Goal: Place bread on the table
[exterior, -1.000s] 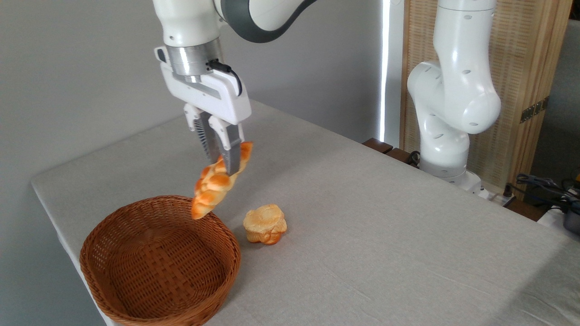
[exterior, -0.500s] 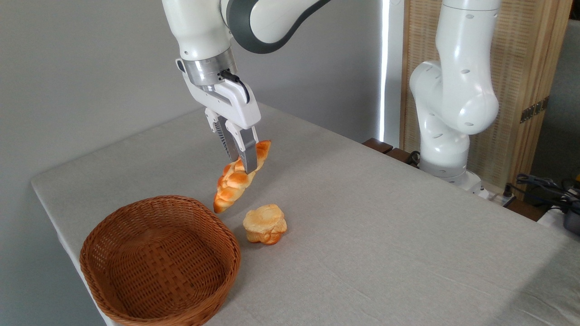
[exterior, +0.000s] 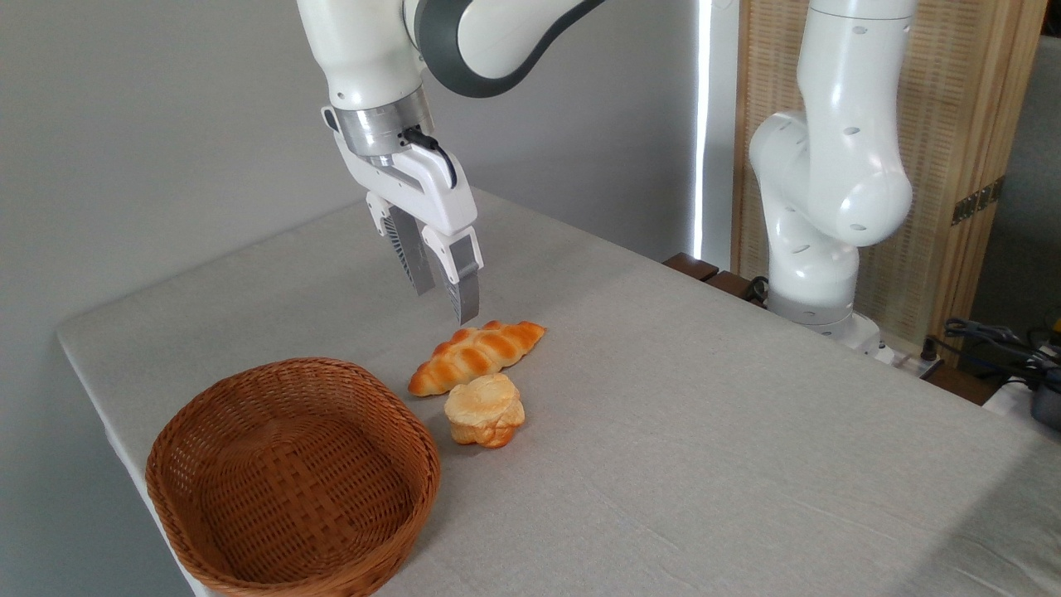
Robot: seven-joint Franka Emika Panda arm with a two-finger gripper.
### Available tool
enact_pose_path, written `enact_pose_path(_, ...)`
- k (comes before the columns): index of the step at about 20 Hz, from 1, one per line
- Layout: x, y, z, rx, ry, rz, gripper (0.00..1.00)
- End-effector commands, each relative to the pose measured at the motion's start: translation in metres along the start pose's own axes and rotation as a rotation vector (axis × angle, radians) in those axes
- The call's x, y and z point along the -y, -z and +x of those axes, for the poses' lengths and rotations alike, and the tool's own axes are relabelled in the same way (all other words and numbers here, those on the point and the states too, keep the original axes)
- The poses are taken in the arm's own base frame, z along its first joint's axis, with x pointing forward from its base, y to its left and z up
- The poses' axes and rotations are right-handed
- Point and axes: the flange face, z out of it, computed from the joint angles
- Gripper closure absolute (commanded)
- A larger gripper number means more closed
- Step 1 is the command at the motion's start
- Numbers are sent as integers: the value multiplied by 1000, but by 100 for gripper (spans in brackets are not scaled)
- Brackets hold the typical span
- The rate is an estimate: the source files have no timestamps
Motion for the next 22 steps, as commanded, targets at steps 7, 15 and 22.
enact_pose_path(7, 19, 82, -6, -155, 14, 84, 0)
enact_pose_path(15, 66, 96, -31, -165, 93, 112, 0)
enact_pose_path(22, 104, 106, -58, -182, 64, 119, 0)
